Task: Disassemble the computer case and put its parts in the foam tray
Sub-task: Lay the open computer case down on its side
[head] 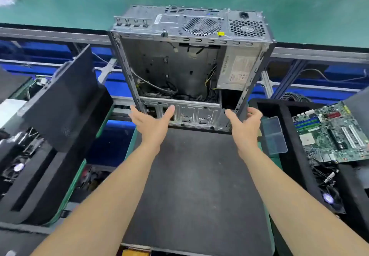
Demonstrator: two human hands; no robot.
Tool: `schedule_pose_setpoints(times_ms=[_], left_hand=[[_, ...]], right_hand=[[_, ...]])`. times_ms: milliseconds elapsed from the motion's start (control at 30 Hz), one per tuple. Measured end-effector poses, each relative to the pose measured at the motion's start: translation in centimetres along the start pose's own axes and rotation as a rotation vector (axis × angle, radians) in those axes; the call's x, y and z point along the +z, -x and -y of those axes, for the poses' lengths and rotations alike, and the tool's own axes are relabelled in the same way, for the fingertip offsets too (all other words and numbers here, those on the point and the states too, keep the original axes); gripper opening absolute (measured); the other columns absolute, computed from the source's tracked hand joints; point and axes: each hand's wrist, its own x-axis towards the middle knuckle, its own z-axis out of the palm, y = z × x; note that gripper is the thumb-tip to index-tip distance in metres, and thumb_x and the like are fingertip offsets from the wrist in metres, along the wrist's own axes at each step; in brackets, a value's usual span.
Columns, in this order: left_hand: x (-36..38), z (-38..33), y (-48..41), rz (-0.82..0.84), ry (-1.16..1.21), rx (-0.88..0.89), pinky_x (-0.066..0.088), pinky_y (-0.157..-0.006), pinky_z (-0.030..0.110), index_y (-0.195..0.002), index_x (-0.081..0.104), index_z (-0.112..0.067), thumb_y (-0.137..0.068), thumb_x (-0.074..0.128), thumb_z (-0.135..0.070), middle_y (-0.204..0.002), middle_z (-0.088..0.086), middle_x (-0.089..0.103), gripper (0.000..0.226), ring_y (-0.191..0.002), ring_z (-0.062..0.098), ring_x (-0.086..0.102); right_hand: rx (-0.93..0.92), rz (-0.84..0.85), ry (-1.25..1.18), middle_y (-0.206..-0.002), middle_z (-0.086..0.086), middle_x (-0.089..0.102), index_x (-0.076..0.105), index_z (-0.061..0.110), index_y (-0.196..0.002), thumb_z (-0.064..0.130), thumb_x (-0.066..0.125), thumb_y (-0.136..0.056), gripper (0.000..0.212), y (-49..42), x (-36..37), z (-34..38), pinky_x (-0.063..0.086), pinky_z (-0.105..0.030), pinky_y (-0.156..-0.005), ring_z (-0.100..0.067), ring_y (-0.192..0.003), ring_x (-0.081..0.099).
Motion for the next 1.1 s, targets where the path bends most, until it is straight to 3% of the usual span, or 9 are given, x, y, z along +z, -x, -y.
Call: schedule_pose_setpoints(times_ms=[100, 167, 267, 367, 500, 667, 867, 967, 1100], left_hand=[[-0.6, -0.4, -2.9, -0.025, 0.106, 0.000, 0.027, -0.122, 0.049, -0.163, -0.003, -0.033, -0.074, 0.084, -0.060, -0.171, -0.007, 0.000, 0.128, -0.154, 0.022, 0.020], [-0.8, -0.6, -4.9, -0.014, 0.175, -0.006, 0.034, -0.118, 0.047, -0.161, 0.012, -0.036, -0.075, 0.081, -0.064, -0.167, -0.006, 0.015, 0.114, -0.143, 0.019, 0.034], [-0.8, -0.4, -7.4, -0.010, 0.181, -0.010, 0.046, -0.094, 0.041, -0.138, 0.036, -0.033, -0.078, 0.073, -0.068, -0.139, -0.001, 0.050, 0.079, -0.106, 0.019, 0.052], [-0.8, -0.5, -9.1, -0.034, 0.167, -0.010, 0.047, -0.074, 0.036, -0.118, 0.036, -0.034, -0.078, 0.068, -0.064, -0.109, -0.003, 0.056, 0.060, -0.082, 0.021, 0.054], [-0.1, -0.4, -9.6, -0.062, 0.136, 0.032, 0.038, -0.065, 0.027, -0.112, 0.024, -0.044, -0.083, 0.063, -0.054, -0.110, -0.008, 0.053, 0.050, -0.087, 0.010, 0.053], [0.4, -0.3, -9.6, -0.125, 0.092, 0.027, 0.037, -0.060, 0.032, -0.115, 0.024, -0.031, -0.089, 0.058, -0.048, -0.109, 0.009, 0.057, 0.046, -0.079, 0.016, 0.050], [0.1, 0.3, -8.5, -0.179, 0.049, 0.030, 0.039, -0.058, 0.034, -0.113, 0.022, -0.028, -0.087, 0.058, -0.046, -0.093, 0.006, 0.053, 0.048, -0.072, 0.020, 0.046], [-0.2, 0.6, -7.4, -0.195, 0.044, 0.036, 0.038, -0.058, 0.034, -0.107, 0.019, -0.031, -0.086, 0.057, -0.047, -0.096, 0.005, 0.053, 0.046, -0.075, 0.021, 0.047], [-0.7, 1.2, -5.6, -0.207, 0.052, 0.044, 0.037, -0.058, 0.034, -0.103, 0.018, -0.034, -0.081, 0.057, -0.050, -0.091, 0.001, 0.049, 0.048, -0.076, 0.021, 0.046]], right_hand=[[0.028, 0.052, -0.044, -0.158, 0.001, 0.041, 0.028, 0.030, -0.158, 0.050, 0.081, -0.088, 0.090, -1.4, 0.8, 0.6, 0.039, -0.040, -0.111, -0.018, -0.140, 0.043], [0.040, 0.066, -0.076, -0.152, 0.012, 0.053, 0.034, 0.036, -0.157, 0.050, 0.079, -0.089, 0.083, -2.1, 1.6, 0.9, 0.040, -0.039, -0.113, -0.015, -0.139, 0.050], [0.065, -0.007, -0.093, -0.123, 0.021, 0.069, 0.054, 0.039, -0.142, 0.046, 0.074, -0.088, 0.058, -3.2, 2.6, 0.9, 0.048, -0.030, -0.094, -0.006, -0.115, 0.062], [0.116, -0.068, -0.042, -0.106, 0.020, 0.069, 0.061, 0.032, -0.135, 0.038, 0.070, -0.093, 0.044, -4.2, 2.9, 0.6, 0.044, -0.022, -0.072, -0.001, -0.097, 0.061], [0.136, -0.099, -0.018, -0.090, 0.013, 0.065, 0.063, 0.029, -0.102, 0.023, 0.063, -0.097, 0.008, -4.8, 3.2, -0.1, 0.041, -0.024, -0.063, -0.010, -0.078, 0.057], [0.147, -0.115, -0.019, -0.081, 0.005, 0.060, 0.057, 0.028, -0.088, 0.017, 0.061, -0.096, 0.014, -5.0, 3.3, 0.4, 0.042, -0.027, -0.062, -0.012, -0.070, 0.051], [0.163, -0.138, 0.023, -0.075, 0.003, 0.054, 0.048, 0.024, -0.078, 0.014, 0.063, -0.092, 0.022, -4.2, 2.6, 0.5, 0.040, -0.029, -0.060, -0.015, -0.065, 0.045], [0.154, -0.140, 0.032, -0.073, 0.005, 0.054, 0.047, 0.026, -0.076, 0.014, 0.064, -0.092, 0.027, -3.2, 1.9, 0.3, 0.040, -0.028, -0.060, -0.014, -0.064, 0.046], [0.146, -0.132, 0.029, -0.074, 0.009, 0.058, 0.054, 0.029, -0.080, 0.013, 0.064, -0.092, 0.023, -1.6, 0.7, 0.3, 0.040, -0.027, -0.058, -0.012, -0.066, 0.051]])
